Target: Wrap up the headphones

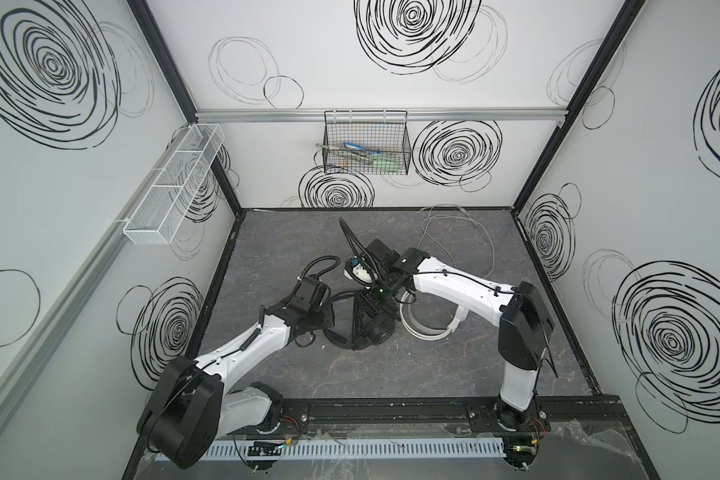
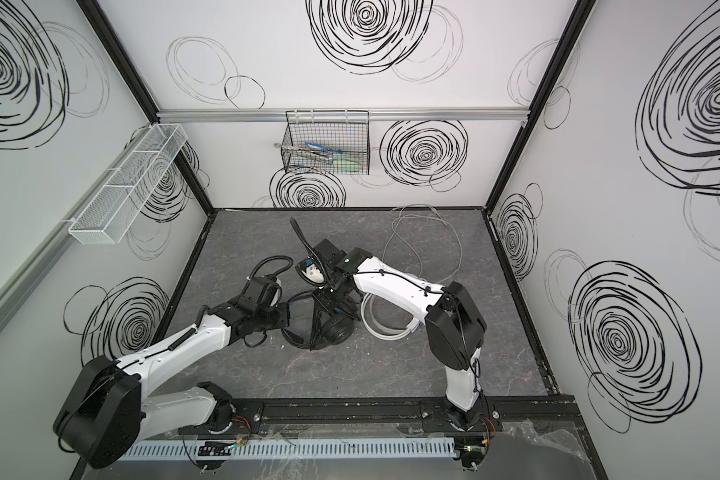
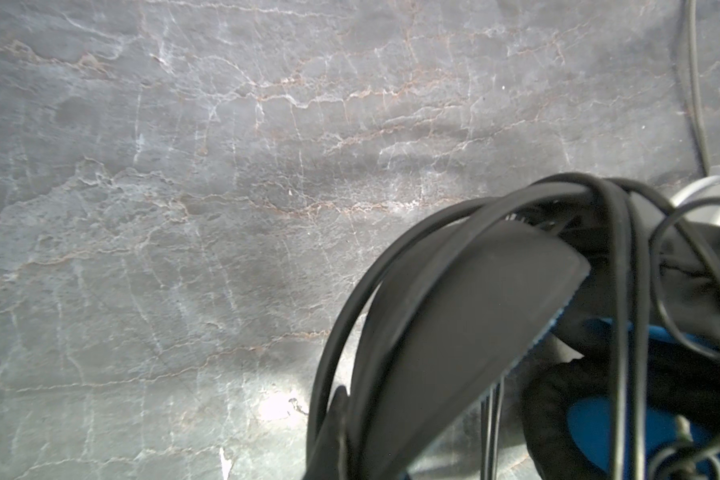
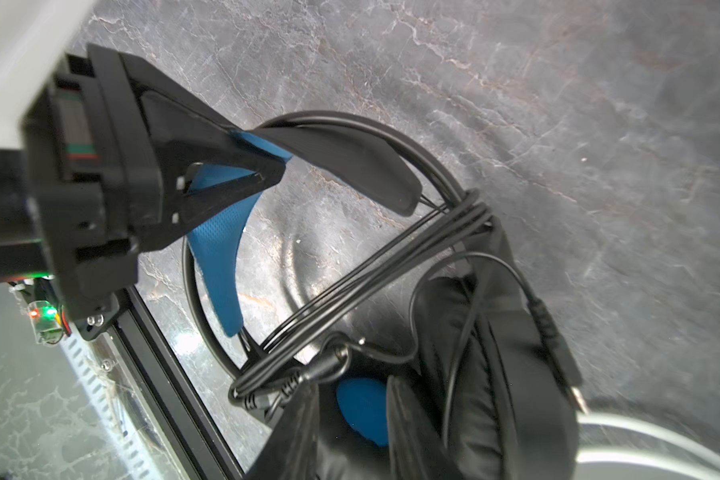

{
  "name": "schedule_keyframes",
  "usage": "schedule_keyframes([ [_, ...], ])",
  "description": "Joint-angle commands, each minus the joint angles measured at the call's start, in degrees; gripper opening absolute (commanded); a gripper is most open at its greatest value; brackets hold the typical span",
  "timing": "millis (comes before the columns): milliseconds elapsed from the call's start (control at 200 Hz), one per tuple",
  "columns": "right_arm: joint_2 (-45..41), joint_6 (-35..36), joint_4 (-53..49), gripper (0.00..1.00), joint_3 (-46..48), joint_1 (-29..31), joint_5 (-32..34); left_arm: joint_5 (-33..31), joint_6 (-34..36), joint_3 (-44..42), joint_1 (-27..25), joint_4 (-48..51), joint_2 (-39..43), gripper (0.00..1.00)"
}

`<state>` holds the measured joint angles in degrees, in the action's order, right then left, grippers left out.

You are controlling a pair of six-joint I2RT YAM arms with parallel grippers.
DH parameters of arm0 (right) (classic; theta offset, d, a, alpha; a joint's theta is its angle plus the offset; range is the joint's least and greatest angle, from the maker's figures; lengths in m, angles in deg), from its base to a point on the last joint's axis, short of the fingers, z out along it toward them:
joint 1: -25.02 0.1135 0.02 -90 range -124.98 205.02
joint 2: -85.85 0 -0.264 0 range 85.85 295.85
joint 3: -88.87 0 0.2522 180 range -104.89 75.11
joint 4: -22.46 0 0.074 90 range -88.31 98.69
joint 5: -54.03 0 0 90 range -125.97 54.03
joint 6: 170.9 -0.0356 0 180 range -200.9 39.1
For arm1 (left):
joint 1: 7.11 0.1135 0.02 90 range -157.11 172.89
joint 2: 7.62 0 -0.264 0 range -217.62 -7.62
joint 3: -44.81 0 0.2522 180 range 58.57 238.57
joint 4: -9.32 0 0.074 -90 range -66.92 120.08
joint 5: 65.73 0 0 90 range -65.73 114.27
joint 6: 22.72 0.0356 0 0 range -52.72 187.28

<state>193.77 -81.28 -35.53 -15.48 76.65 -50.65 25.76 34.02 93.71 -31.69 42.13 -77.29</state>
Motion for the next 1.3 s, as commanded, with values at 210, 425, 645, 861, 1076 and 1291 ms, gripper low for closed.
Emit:
schedule_keyframes([
  [210, 3.5, 0.4, 3.1, 0.25, 2.1, -0.6, -2.1, 1.6, -1.3, 0.5, 0.6, -4.4, 1.5, 0.00],
  [425, 5.9, 1.0, 4.4, 0.22, 3.2, -0.7, -1.9, 1.8, -1.4, 0.6, 0.7, -4.5, 1.4, 0.00],
  [645, 8.0, 1.4, 5.6, 0.22, 3.7, -0.5, -2.3, 2.1, -1.5, 0.7, 0.9, -4.6, 1.6, 0.00],
  [861, 9.9, 1.5, 5.9, 0.22, 3.6, 0.1, -3.9, 2.2, -1.6, 0.8, 1.0, -4.7, 1.6, 0.00],
  [1076, 10.3, 1.6, 6.1, 0.26, 5.0, 0.2, -3.5, 2.3, -1.9, 0.9, 1.2, -5.1, 1.6, 0.00],
  [1291, 11.9, 1.4, 6.0, 0.29, 4.8, 0.4, -5.0, 2.5, -1.8, 0.6, 1.5, -5.0, 2.0, 0.00],
])
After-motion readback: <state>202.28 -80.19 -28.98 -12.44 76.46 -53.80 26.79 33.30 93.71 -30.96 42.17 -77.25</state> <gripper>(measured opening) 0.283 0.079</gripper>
